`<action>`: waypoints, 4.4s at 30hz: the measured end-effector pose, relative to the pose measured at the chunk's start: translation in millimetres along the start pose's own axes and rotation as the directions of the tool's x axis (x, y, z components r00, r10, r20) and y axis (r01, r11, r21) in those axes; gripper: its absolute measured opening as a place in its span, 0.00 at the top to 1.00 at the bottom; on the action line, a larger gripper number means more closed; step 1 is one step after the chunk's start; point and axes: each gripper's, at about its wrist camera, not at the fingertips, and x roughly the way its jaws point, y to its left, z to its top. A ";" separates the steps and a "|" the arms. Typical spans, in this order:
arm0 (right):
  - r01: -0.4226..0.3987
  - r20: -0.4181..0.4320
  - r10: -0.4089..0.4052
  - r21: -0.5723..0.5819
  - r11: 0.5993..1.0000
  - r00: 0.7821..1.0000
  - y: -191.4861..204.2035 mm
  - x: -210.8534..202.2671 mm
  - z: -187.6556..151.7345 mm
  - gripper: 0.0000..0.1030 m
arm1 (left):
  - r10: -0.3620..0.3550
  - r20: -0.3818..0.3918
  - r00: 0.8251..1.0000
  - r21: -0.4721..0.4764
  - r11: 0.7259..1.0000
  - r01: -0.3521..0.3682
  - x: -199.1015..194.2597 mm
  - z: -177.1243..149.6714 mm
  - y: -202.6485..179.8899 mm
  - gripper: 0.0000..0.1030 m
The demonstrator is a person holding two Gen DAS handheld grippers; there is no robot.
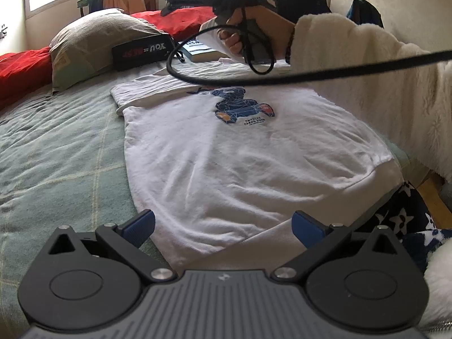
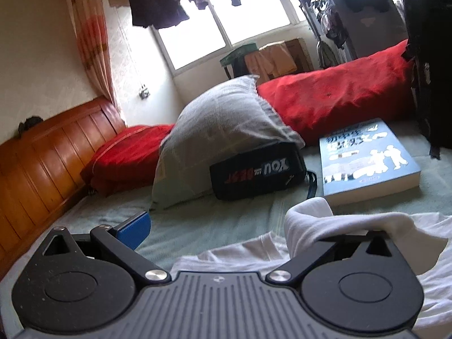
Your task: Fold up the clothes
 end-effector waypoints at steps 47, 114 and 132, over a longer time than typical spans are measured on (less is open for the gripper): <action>-0.224 -0.123 0.252 0.205 0.953 0.960 26.8 42.0 -33.3 0.00 | -0.021 0.022 1.000 -0.062 0.998 0.022 -6.9 -19.3 12.2 0.01; 0.453 -0.152 -0.500 -0.262 0.852 0.853 -196.4 -134.2 -76.4 0.27 | 0.055 -0.065 0.996 -0.011 0.998 -0.056 74.1 17.4 10.0 0.01; 0.356 -0.200 -0.414 -0.268 0.895 0.888 -171.6 -86.5 -55.6 0.41 | 0.055 -0.047 0.997 -0.010 0.998 -0.056 71.8 15.9 10.5 0.01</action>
